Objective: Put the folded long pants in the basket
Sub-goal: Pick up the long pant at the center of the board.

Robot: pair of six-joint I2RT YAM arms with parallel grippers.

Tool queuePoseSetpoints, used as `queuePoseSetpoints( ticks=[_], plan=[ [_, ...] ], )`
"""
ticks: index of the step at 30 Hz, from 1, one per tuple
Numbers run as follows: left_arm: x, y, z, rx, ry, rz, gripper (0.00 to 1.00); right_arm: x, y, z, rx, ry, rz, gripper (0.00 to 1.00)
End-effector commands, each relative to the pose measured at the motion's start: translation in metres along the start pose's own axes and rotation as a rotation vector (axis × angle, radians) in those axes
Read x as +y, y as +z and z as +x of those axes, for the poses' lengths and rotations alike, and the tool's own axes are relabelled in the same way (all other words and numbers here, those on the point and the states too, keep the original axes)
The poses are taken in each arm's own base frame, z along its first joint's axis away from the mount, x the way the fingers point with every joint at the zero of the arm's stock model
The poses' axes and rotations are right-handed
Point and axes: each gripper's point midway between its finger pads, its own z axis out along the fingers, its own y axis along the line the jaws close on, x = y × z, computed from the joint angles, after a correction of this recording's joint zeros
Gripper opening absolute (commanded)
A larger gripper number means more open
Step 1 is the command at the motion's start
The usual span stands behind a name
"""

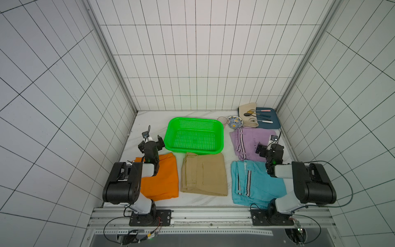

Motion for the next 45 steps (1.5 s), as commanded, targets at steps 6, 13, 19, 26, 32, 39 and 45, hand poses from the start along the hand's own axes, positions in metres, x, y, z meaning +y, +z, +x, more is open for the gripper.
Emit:
queuePoseSetpoints(
  ticks=[6,13,19,26,32,39,45],
  plan=[
    [0.003,-0.015,-0.033,-0.039,0.013,-0.076,0.98,-0.02,-0.047,-0.081,-0.117,0.059,0.314,1.0],
    [0.017,-0.063,-0.072,0.256,-0.239,-0.191,0.98,0.067,-0.097,-0.124,0.045,0.303,-0.232,1.0],
    [-0.032,-0.118,-0.07,0.4,-0.495,0.217,0.98,0.159,-0.159,-0.082,0.401,0.455,-0.733,1.0],
    [-0.048,-0.146,-0.061,0.495,-0.569,0.324,0.98,0.224,-0.185,0.019,0.661,0.331,-0.91,0.92],
    [-0.057,-0.15,-0.051,0.558,-0.515,0.37,0.98,0.262,-0.179,0.08,0.887,0.249,-0.89,0.81],
    [-0.065,-0.154,-0.047,0.607,-0.521,0.414,0.98,0.273,-0.167,0.118,1.029,0.258,-0.844,0.58],
    [-0.093,-0.175,-0.014,0.778,-0.576,0.558,0.96,0.269,-0.165,0.115,0.998,0.248,-0.812,0.09]
  ],
)
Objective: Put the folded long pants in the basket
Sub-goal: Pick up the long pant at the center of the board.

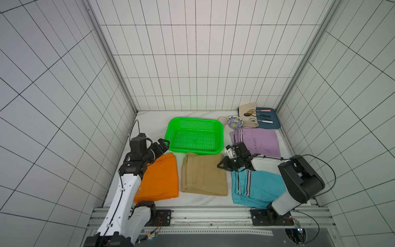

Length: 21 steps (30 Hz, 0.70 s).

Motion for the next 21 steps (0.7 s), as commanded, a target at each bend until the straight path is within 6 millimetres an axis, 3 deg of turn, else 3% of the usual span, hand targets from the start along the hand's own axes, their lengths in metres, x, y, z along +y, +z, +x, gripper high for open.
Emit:
queuePoseSetpoints(
  ticks=[1,6,9,14,21],
  plan=[
    [-0.001,0.01,0.044,0.155,-0.046,0.069,0.96,-0.008,-0.003,-0.002,-0.023,0.001,0.071,0.02],
    [-0.01,0.024,0.108,0.286,-0.006,0.096,0.96,-0.018,-0.013,-0.007,-0.065,-0.022,0.158,0.0],
    [-0.015,0.03,0.134,0.308,0.08,0.045,0.97,-0.021,-0.012,-0.008,-0.058,-0.019,0.174,0.0],
    [0.01,0.05,0.144,0.297,0.105,-0.114,0.97,-0.021,-0.019,-0.01,-0.086,-0.022,0.192,0.0],
    [0.029,0.081,0.164,0.361,0.095,-0.143,0.97,-0.023,-0.015,-0.009,-0.078,-0.011,0.19,0.0]
  ],
)
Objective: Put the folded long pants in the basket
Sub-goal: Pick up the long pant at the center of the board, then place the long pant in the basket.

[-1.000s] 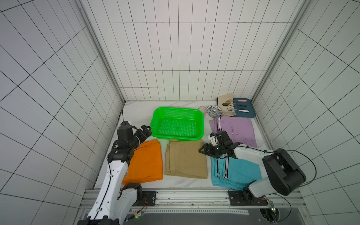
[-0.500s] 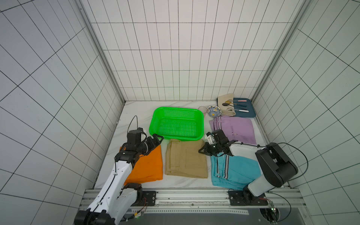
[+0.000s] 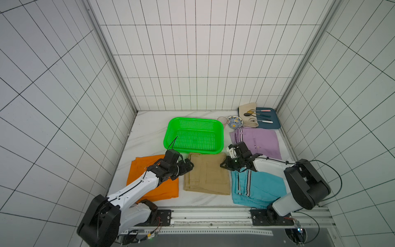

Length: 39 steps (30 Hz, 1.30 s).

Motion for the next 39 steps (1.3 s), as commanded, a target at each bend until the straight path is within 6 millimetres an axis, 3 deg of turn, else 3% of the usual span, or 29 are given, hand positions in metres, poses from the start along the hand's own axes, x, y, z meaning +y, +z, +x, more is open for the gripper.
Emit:
queuePoseSetpoints(
  ticks=[1,7,10,11,16,17,20,24,28,34,36,39],
  plan=[
    [-0.001,0.012,-0.008,-0.033,0.011,0.005,0.97,-0.01,0.002,-0.002,-0.004,0.007,0.06,0.0],
    [0.007,0.033,0.0,0.015,0.015,-0.007,0.96,-0.006,0.004,-0.002,0.008,0.0,0.049,0.0],
    [0.011,0.042,0.003,0.029,0.002,-0.007,0.86,-0.006,0.005,-0.002,0.013,-0.008,0.057,0.0],
    [0.011,0.044,0.003,0.03,-0.003,-0.003,0.81,-0.006,0.006,-0.002,0.015,-0.008,0.057,0.0],
    [0.011,0.051,0.005,0.044,0.004,0.01,0.07,-0.003,0.009,0.0,0.03,-0.014,0.051,0.0],
    [0.011,0.051,0.005,0.046,0.007,0.007,0.0,-0.003,0.009,0.001,0.031,-0.014,0.052,0.0],
    [0.007,0.046,0.004,0.045,0.015,0.011,0.0,0.002,0.008,0.002,0.031,-0.032,0.057,0.0],
    [-0.007,0.017,-0.002,0.008,0.023,0.032,0.0,0.018,-0.002,0.011,0.022,-0.067,0.03,0.0],
    [-0.034,-0.036,-0.006,-0.046,0.061,0.097,0.0,0.046,-0.028,0.025,0.011,-0.061,-0.047,0.0],
    [-0.082,-0.12,-0.008,-0.12,0.139,0.263,0.0,0.113,-0.113,0.027,-0.096,-0.186,-0.105,0.0],
    [-0.093,-0.138,-0.011,-0.141,0.16,0.293,0.0,0.133,-0.142,0.021,-0.131,-0.214,-0.135,0.0],
    [-0.113,-0.165,-0.032,-0.179,0.177,0.291,0.0,0.156,-0.174,0.001,-0.185,-0.28,-0.108,0.0]
  ],
)
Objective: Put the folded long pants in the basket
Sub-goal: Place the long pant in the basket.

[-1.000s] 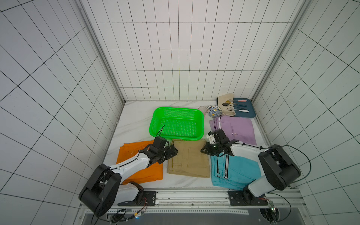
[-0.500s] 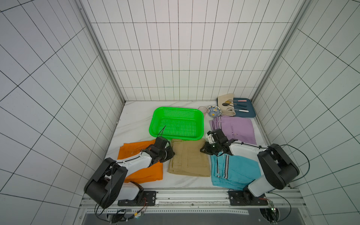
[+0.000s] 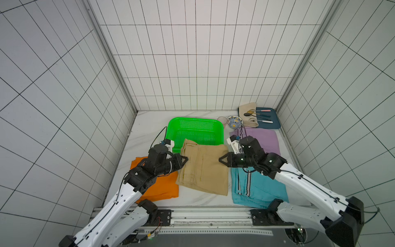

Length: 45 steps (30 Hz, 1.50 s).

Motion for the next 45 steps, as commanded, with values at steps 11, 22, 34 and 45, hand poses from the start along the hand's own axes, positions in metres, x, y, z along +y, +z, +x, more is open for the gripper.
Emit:
queuePoseSetpoints(
  ticks=[11,22,34,45],
  plan=[
    [-0.031,0.002,-0.155,-0.066,-0.058,-0.043,0.0,0.009,-0.03,-0.154,-0.164,-0.159,0.172,0.0],
    [0.053,0.094,-0.211,-0.02,-0.162,-0.165,0.0,-0.057,0.069,-0.216,-0.162,-0.113,0.218,0.0],
    [0.112,0.144,-0.216,0.054,-0.249,-0.265,0.0,-0.132,0.155,-0.206,-0.013,-0.031,0.344,0.0],
    [0.166,0.163,-0.206,0.105,-0.32,-0.395,0.0,-0.183,0.186,-0.161,0.143,0.128,0.458,0.0]
  ],
)
